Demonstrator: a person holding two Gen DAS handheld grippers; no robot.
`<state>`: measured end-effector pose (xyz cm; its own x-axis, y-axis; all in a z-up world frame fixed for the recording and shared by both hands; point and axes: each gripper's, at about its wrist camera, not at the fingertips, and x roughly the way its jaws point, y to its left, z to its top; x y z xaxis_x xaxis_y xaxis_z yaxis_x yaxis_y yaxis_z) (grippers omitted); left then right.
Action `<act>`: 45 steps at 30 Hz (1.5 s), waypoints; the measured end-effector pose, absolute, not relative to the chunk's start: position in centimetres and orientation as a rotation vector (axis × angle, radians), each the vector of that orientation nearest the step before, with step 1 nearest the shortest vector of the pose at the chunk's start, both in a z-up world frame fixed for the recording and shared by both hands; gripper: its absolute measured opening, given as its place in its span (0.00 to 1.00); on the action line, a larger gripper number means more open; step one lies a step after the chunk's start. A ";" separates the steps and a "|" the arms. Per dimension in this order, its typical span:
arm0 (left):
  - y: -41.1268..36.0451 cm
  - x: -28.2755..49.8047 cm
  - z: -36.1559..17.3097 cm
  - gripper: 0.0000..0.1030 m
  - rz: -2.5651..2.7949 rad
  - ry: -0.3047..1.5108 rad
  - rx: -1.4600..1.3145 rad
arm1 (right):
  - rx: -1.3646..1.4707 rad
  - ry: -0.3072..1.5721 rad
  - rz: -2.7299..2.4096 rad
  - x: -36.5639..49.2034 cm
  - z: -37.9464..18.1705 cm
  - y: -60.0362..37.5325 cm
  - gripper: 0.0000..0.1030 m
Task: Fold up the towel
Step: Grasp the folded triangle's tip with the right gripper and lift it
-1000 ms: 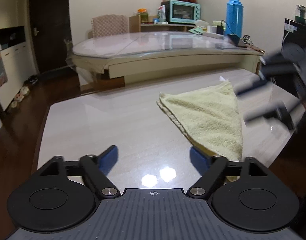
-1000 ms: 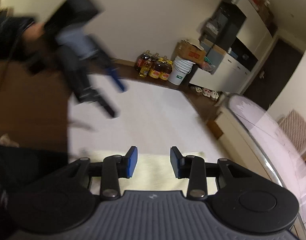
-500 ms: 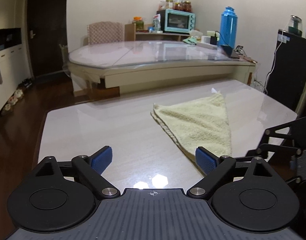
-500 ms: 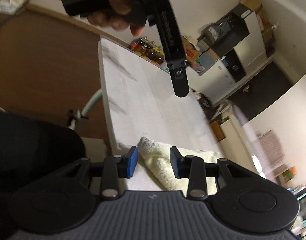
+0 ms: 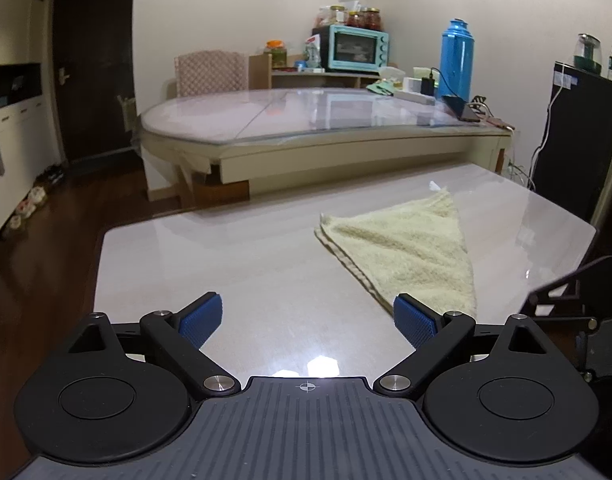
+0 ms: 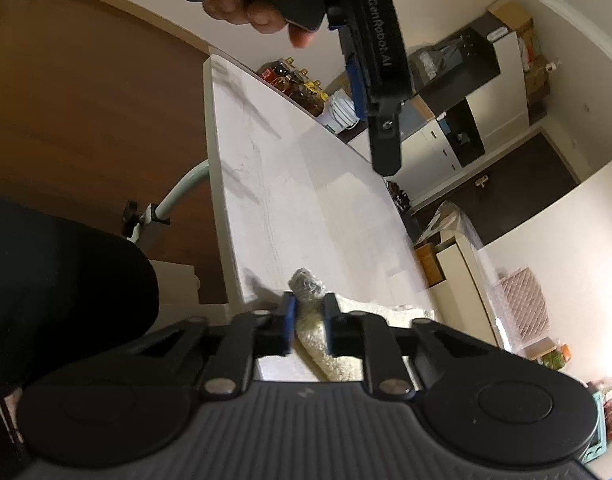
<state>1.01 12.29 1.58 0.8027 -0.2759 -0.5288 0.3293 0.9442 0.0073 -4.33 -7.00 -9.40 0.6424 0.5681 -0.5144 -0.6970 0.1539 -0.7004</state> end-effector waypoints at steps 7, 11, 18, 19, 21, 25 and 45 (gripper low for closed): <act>10.4 4.6 2.1 0.93 -0.380 0.559 0.184 | -0.989 0.184 1.004 -5.1 -6.9 -9.3 0.09; 8.5 7.6 1.8 0.93 -0.407 0.575 0.249 | -0.960 0.202 1.047 -5.7 -5.7 -11.4 0.09; 6.5 12.9 -0.7 0.93 -0.426 0.629 0.371 | -0.932 0.230 1.110 -6.9 -4.5 -14.5 0.09; 6.4 13.4 -1.1 0.93 -0.433 0.640 0.381 | -0.924 0.235 1.115 -7.0 -4.5 -14.8 0.09; 6.2 14.2 -1.7 0.93 -0.446 0.659 0.397 | -0.909 0.242 1.123 -7.2 -4.3 -15.3 0.09; 6.0 15.1 -2.4 0.93 -0.456 0.683 0.407 | -0.885 0.247 1.138 -7.2 -4.1 -15.8 0.09; 6.4 15.2 -3.4 0.94 -0.490 0.750 0.447 | -0.623 0.259 1.104 -0.8 1.7 -20.8 0.08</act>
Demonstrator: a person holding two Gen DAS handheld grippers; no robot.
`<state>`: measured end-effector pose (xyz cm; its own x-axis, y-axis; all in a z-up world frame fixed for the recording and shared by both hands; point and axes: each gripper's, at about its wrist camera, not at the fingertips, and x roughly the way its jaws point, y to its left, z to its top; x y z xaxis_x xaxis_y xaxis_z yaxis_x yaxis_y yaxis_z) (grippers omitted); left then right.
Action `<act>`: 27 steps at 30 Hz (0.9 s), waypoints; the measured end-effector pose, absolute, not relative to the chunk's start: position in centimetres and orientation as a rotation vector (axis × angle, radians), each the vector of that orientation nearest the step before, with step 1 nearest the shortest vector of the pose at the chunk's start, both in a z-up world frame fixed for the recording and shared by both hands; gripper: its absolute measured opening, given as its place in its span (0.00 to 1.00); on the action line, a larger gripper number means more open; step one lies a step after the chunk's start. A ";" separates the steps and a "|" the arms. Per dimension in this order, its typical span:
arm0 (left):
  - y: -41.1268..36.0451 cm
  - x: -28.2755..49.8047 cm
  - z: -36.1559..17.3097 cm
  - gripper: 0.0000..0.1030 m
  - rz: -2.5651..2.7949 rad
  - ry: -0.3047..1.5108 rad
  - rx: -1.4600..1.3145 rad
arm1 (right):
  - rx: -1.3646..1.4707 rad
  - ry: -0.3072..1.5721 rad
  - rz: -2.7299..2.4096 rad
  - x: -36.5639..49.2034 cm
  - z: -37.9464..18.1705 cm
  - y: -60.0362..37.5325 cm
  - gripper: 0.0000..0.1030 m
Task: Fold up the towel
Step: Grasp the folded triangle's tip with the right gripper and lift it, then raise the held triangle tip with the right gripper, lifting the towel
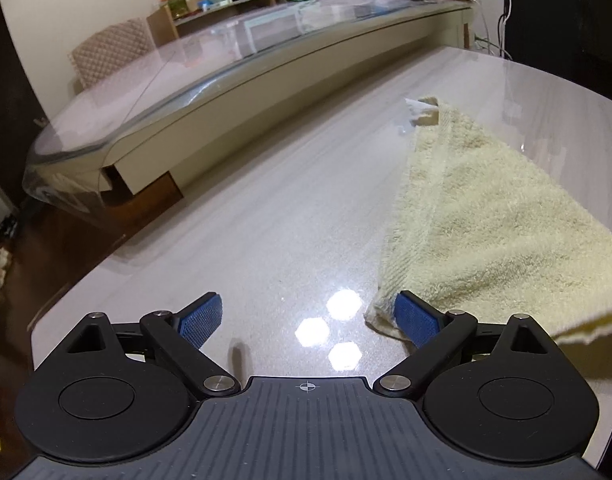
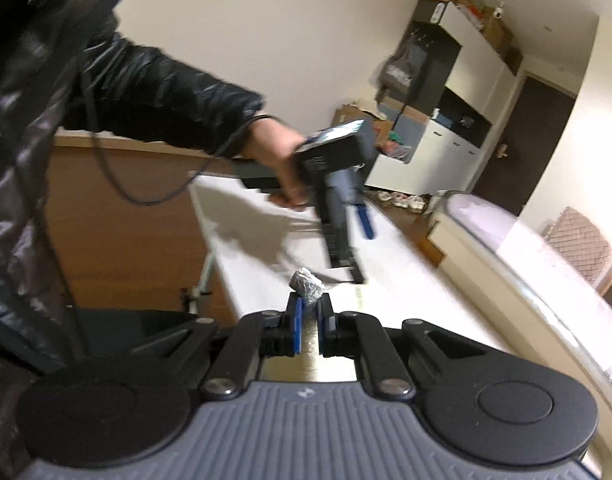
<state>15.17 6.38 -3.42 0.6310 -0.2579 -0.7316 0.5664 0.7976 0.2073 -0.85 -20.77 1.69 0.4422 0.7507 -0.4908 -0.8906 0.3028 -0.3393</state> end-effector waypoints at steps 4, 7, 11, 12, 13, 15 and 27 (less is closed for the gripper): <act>6.6 15.3 -3.4 0.94 -0.489 0.758 0.428 | -0.599 0.250 1.079 1.9 2.8 -22.0 0.08; 6.8 15.4 -3.5 0.94 -0.488 0.765 0.402 | -0.563 0.259 1.063 5.2 3.6 -23.2 0.08; 7.4 15.7 -3.7 0.94 -0.491 0.782 0.351 | -0.529 0.289 1.076 8.6 3.9 -23.7 0.08; 7.6 15.9 -3.7 0.95 -0.492 0.786 0.339 | -0.518 0.298 1.081 9.4 4.0 -23.9 0.08; 7.6 15.9 -3.8 0.95 -0.492 0.788 0.335 | -0.510 0.304 1.085 9.9 4.0 -24.0 0.08; 7.6 16.0 -3.8 0.95 -0.492 0.794 0.328 | -0.483 0.329 1.100 11.7 4.0 -24.2 0.08; 8.1 16.3 -4.0 0.95 -0.480 0.817 0.260 | -0.456 0.336 1.145 16.5 4.1 -24.7 0.08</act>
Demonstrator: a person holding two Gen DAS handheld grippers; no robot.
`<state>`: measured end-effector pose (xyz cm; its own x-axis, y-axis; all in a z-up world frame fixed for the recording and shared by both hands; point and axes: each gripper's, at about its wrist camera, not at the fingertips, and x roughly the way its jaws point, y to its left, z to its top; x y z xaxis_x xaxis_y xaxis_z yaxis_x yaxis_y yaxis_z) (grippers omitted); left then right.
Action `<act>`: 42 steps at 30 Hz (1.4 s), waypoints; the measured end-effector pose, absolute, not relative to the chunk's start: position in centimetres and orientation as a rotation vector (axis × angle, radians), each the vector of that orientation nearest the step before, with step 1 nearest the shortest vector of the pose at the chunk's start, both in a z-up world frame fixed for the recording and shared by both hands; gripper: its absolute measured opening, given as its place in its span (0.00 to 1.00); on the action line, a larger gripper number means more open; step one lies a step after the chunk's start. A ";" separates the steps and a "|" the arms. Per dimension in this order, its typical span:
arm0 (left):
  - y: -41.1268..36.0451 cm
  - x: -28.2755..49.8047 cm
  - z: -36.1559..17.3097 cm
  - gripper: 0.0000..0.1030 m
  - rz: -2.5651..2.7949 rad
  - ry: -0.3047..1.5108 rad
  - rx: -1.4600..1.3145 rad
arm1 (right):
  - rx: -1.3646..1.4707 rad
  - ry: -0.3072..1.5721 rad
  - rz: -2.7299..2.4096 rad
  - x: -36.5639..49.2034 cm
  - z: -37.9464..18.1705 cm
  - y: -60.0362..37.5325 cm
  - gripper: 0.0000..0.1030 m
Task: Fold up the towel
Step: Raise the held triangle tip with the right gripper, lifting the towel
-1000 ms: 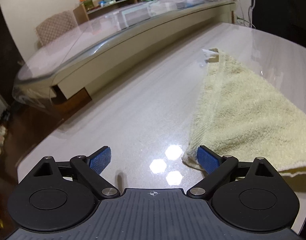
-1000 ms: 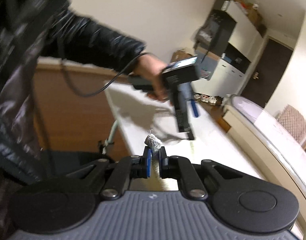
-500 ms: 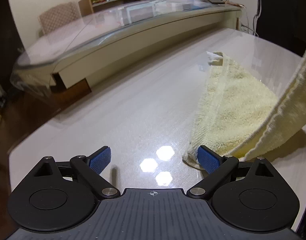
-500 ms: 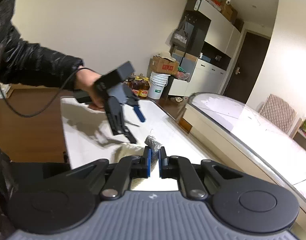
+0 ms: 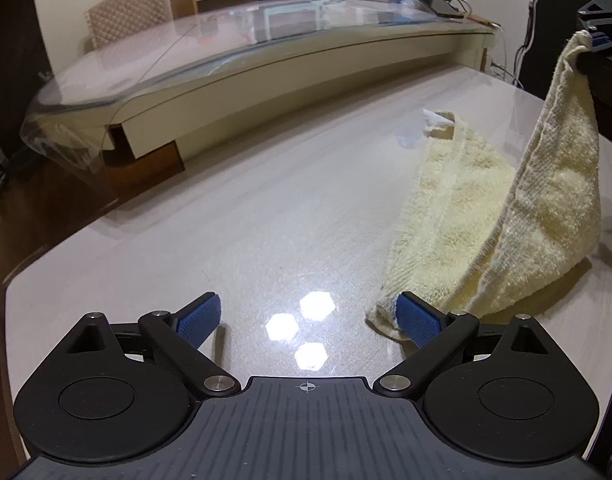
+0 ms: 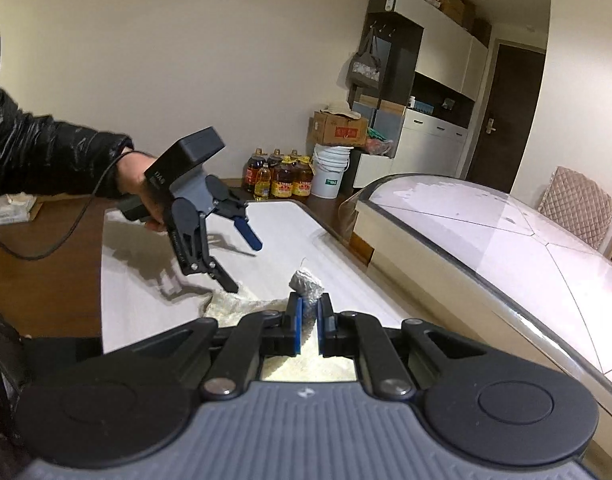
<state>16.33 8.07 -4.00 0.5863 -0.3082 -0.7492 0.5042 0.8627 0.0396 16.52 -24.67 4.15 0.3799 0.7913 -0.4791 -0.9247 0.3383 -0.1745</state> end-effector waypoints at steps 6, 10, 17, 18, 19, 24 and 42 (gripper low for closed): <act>8.6 16.6 -3.9 0.94 -0.460 0.824 0.184 | -0.424 0.361 1.142 19.1 3.3 -25.5 0.08; 8.4 16.1 -3.0 0.94 -0.427 0.780 0.210 | -0.393 0.382 1.135 20.5 2.5 -26.1 0.08; 8.1 15.5 -1.4 0.94 -0.392 0.722 0.228 | -0.358 0.455 1.100 23.8 0.6 -27.0 0.08; 7.9 15.4 -1.2 0.94 -0.391 0.716 0.237 | -0.355 0.463 1.099 24.2 0.4 -27.1 0.08; 7.7 15.4 -1.1 0.94 -0.391 0.713 0.246 | -0.351 0.470 1.099 24.5 0.3 -27.2 0.08; 7.1 15.4 -0.8 0.94 -0.397 0.704 0.270 | -0.275 0.557 1.103 26.9 -1.0 -27.9 0.08; 6.0 15.1 -1.0 0.94 -0.401 0.695 0.316 | -0.059 0.771 1.008 31.7 -4.5 -30.2 0.26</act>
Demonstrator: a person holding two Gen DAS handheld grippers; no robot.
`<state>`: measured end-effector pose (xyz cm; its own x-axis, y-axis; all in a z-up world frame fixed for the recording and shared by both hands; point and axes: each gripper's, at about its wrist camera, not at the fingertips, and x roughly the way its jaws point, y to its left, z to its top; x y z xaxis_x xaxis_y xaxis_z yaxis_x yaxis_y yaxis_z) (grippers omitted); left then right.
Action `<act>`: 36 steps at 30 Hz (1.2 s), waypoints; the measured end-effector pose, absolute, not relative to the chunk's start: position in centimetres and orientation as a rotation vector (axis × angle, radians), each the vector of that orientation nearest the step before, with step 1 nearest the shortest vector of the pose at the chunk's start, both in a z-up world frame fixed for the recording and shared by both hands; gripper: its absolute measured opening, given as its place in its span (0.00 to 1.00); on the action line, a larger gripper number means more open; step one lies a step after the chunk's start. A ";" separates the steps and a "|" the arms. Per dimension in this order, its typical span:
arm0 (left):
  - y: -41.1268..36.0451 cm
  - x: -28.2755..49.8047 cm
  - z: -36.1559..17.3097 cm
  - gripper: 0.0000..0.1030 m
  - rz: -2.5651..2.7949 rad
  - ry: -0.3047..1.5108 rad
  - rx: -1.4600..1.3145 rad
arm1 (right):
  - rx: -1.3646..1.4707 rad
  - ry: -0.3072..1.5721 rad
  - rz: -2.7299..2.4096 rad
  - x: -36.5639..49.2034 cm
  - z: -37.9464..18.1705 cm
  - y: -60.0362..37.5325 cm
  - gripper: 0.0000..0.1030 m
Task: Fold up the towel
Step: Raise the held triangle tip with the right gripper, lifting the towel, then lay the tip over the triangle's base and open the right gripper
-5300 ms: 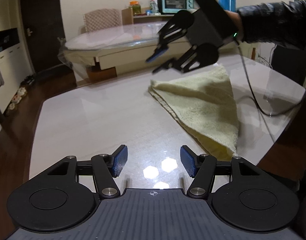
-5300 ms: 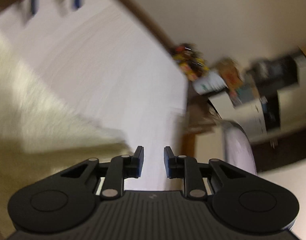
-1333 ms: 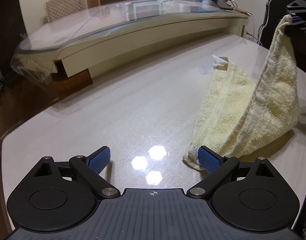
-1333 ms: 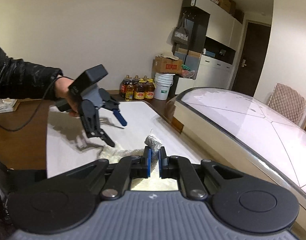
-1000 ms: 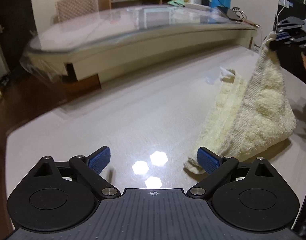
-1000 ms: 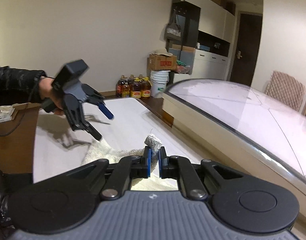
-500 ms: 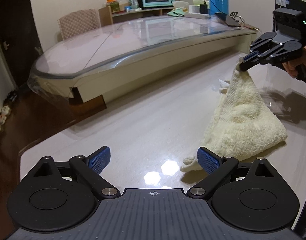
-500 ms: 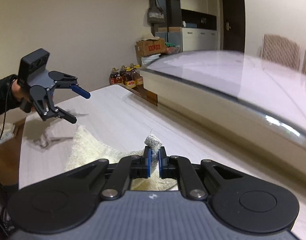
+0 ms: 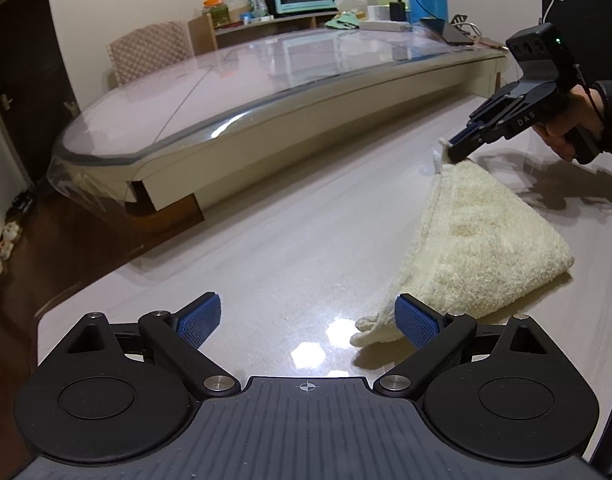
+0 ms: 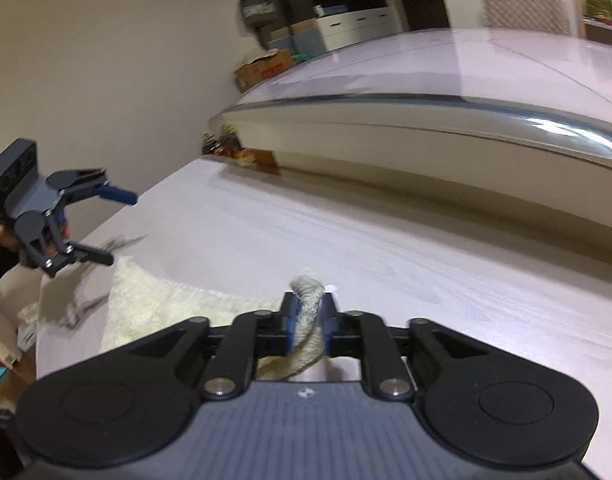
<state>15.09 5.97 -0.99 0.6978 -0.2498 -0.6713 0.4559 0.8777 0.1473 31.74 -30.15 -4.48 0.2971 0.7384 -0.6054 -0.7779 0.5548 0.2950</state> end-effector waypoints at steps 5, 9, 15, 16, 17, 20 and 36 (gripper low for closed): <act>5.8 15.3 -0.6 0.94 -0.391 0.680 0.316 | -0.062 0.704 0.897 30.7 -3.0 -31.4 0.28; 5.1 15.5 -0.8 0.94 -0.400 0.678 0.326 | -0.009 0.687 0.942 28.9 -1.7 -31.1 0.28; 4.7 15.6 -1.7 0.94 -0.395 0.696 0.341 | -0.013 0.779 0.994 28.4 -2.4 -29.3 0.27; 4.8 15.6 -1.8 0.94 -0.390 0.699 0.337 | -0.024 0.800 0.986 28.6 -2.8 -29.1 0.27; 4.9 15.6 -2.0 0.94 -0.385 0.701 0.333 | -0.026 0.802 0.984 28.5 -2.9 -28.9 0.27; 5.1 15.6 -2.3 0.94 -0.381 0.707 0.327 | -0.029 0.831 0.957 29.0 -3.7 -29.1 0.25; 5.9 15.1 -1.6 0.94 -0.316 0.688 0.337 | -0.041 0.757 0.941 23.3 -1.4 -29.5 0.34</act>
